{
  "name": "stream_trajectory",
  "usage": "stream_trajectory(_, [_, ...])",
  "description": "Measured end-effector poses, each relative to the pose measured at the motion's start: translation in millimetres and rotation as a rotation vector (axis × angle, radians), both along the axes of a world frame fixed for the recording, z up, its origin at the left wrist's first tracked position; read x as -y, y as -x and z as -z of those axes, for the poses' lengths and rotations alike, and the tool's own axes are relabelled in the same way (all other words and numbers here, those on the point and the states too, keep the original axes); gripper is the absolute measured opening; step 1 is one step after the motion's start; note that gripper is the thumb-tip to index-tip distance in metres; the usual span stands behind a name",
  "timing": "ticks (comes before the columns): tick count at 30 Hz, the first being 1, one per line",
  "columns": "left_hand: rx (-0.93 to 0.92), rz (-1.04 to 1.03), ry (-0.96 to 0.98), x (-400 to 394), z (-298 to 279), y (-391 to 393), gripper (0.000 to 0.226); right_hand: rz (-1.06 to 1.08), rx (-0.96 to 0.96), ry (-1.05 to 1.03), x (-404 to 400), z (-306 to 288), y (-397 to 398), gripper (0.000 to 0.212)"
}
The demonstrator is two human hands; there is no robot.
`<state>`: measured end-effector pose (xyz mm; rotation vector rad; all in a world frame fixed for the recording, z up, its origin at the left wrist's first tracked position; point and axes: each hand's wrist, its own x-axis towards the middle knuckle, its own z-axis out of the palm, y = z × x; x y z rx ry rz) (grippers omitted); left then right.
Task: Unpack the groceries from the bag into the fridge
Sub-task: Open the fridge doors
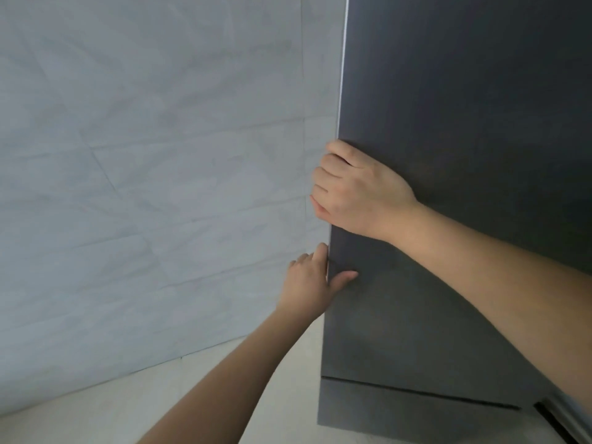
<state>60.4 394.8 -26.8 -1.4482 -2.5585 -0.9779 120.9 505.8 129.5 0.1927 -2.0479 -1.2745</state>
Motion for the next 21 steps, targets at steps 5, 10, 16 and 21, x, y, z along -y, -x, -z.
stream_trajectory(5, [0.073, 0.016, 0.026, 4, -5, 0, 0.066, -0.017, 0.001, 0.092, 8, -2, -1, 0.022])
stream_trajectory(10, [0.067, 0.009, 0.04, 5, -12, -3, 0.052, 0.034, 0.01, 0.174, 25, -6, -8, 0.02])
stream_trajectory(16, [0.047, 0.044, 0.066, 28, -7, -18, 0.056, -0.034, -0.068, 0.219, 48, -2, -26, 0.024])
stream_trajectory(21, [-0.101, 0.085, -0.119, 70, 8, -62, 0.046, -0.107, -0.2, 0.281, 84, 13, -66, 0.023])
